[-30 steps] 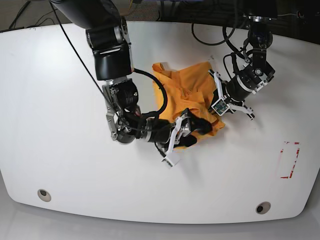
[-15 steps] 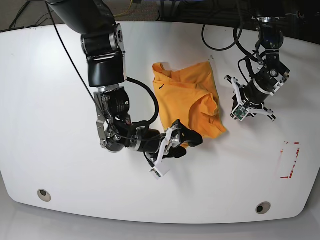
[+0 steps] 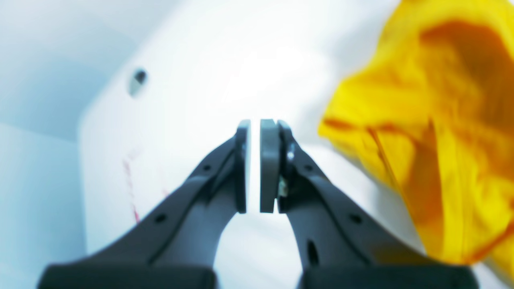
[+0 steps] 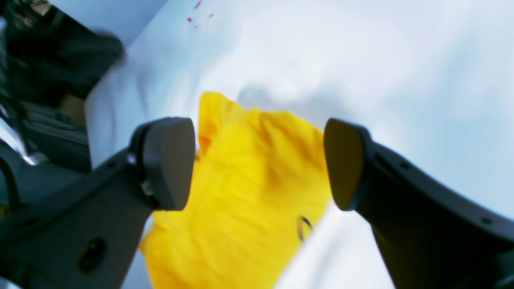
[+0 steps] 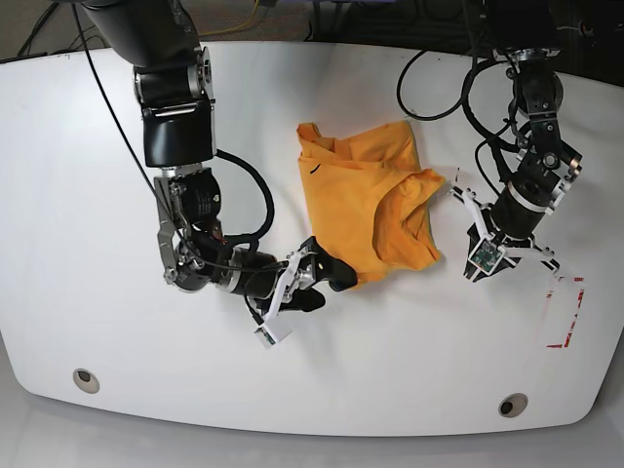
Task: Layout the t-shirt on the table in an organized manner, then fold the t-shirt properly
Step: 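Move the left gripper to the pile's edge and grasp the cloth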
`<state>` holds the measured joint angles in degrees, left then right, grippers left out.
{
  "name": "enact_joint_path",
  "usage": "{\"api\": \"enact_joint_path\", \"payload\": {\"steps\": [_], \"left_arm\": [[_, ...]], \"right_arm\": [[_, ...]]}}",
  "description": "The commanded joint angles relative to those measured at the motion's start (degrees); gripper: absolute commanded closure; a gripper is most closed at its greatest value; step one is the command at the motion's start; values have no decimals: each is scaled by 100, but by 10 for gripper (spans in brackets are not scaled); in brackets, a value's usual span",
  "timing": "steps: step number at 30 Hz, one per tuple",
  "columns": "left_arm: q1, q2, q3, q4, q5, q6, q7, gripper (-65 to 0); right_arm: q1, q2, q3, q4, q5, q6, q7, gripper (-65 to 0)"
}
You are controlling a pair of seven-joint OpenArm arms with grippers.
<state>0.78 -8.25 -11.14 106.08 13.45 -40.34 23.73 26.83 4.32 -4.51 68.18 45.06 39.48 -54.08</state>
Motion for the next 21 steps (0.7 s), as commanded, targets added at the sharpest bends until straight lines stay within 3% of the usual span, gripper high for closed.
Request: {"api": "enact_joint_path", "payload": {"steps": [1, 13, 16, 21], "left_arm": [[-108, 232, 28, 218, -75, 34, -135, -22], [498, 619, 1109, 473, -66, 34, -118, -22], [771, 733, 1144, 473, -66, 34, -109, -22], [1281, 768, 1206, 473, -66, 34, -109, -22]], "right_arm": [[108, 109, 16, 105, 123, 52, 182, -423], [82, 135, -1, 78, 96, 52, 701, -44], [117, 118, -168, 78, -185, 52, 912, -21], [135, -199, -371, 78, -1003, 52, 1211, -21]]}}
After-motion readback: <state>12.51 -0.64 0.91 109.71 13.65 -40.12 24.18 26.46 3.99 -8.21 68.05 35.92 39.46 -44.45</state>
